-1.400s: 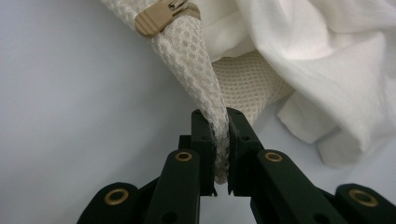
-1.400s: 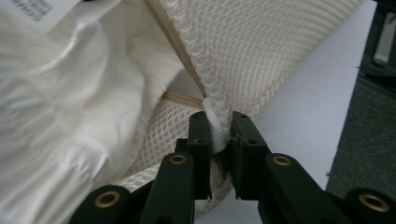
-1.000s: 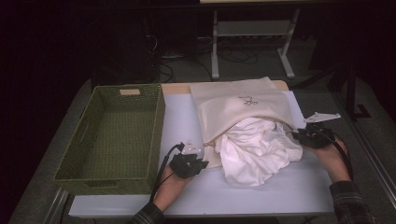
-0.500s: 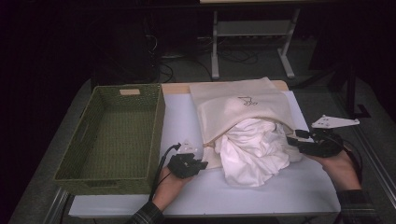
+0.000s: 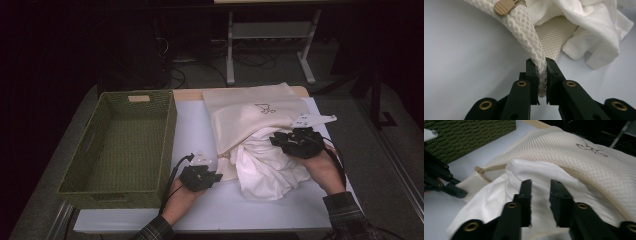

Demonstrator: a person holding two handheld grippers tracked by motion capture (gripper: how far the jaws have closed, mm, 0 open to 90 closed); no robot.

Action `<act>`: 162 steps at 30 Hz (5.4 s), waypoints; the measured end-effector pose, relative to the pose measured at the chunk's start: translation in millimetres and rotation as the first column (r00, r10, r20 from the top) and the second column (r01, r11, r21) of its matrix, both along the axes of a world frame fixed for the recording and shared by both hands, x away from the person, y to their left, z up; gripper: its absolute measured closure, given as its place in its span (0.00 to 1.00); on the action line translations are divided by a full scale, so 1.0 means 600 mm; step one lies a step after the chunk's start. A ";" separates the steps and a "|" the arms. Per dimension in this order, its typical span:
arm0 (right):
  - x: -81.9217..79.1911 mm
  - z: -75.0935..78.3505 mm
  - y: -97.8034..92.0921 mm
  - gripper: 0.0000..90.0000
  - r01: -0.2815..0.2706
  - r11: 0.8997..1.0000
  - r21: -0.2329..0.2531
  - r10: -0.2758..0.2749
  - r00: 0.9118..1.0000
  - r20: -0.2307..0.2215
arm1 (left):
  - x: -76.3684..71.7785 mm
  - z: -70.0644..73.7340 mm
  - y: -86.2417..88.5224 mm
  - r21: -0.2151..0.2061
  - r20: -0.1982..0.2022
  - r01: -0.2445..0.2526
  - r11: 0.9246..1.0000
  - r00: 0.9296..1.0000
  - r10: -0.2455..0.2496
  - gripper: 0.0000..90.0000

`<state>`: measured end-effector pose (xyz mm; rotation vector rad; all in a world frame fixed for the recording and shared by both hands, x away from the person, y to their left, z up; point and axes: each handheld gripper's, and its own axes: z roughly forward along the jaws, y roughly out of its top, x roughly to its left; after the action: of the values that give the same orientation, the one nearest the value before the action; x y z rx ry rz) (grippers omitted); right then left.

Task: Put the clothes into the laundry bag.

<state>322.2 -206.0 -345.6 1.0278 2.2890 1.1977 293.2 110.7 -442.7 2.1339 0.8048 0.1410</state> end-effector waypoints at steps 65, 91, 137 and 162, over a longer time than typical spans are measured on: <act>-0.046 -0.067 -0.072 0.38 0.025 0.998 -0.065 -0.029 0.997 -0.068 | -0.003 -0.006 -0.004 0.014 -0.028 0.013 1.000 1.000 -0.013 0.90; 0.025 -0.081 -0.027 0.95 0.029 0.999 -0.015 -0.030 0.998 -0.057 | -0.004 -0.008 -0.006 0.029 -0.037 0.019 0.999 0.999 -0.018 0.90; 0.089 -0.070 -0.032 0.68 0.115 0.993 -0.007 -0.115 0.993 -0.004 | -0.004 -0.011 -0.012 0.066 -0.039 0.053 0.996 0.998 -0.050 0.91; -0.017 -0.130 -0.196 0.52 0.208 0.976 -0.064 -0.215 0.965 -0.148 | -0.004 -0.009 -0.012 0.060 -0.043 0.051 0.997 0.998 -0.048 0.90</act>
<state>312.1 -323.6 -423.7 1.3506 2.2393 1.0039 290.7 103.4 -448.3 2.2191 0.7797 0.0973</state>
